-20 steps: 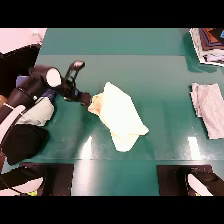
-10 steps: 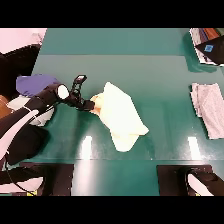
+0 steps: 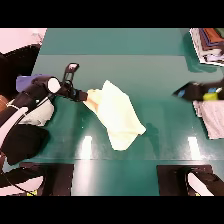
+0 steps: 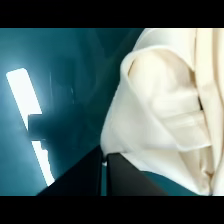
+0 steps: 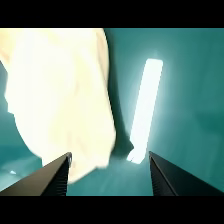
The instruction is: Fold the shirts.
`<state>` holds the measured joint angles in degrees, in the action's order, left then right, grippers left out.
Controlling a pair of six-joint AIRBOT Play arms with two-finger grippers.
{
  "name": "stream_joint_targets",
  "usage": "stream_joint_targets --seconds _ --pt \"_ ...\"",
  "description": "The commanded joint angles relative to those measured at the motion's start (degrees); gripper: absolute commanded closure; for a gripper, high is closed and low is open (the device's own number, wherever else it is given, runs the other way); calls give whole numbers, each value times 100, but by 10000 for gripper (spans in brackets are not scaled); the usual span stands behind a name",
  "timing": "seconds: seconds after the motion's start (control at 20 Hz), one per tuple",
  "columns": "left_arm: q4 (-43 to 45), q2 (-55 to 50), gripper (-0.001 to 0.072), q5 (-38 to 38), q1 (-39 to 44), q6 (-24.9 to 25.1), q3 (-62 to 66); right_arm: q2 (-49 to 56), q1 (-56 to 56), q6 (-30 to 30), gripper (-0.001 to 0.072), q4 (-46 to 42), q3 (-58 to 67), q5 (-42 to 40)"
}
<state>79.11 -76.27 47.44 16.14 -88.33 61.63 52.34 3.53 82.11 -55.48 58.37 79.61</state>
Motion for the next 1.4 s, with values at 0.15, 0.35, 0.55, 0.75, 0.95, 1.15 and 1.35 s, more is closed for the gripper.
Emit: stream_joint_targets --seconds 0.15,0.35,0.55,0.75,0.95,1.15,1.35 --pt "153 92 683 48 -164 -13 103 160 1108 72 166 1394 -2874 -1541" --pt "153 92 683 81 -164 -13 103 1038 2286 -378 213 2197 -2876 -2594" --pt "190 92 683 184 -164 -13 103 1834 2745 -428 522 1751 -2105 -2780" --pt "761 192 683 229 -166 -144 142 1838 2457 -315 696 863 -1250 -2496" --pt "1923 811 683 251 -166 -629 693 852 1458 256 697 -643 -173 -1648" --pt "2122 1740 683 216 -164 -621 1749 -219 289 245 697 -1071 1080 -1058" --pt "2111 2625 683 234 -164 -621 2793 -997 -369 175 697 -1073 2046 -1043"
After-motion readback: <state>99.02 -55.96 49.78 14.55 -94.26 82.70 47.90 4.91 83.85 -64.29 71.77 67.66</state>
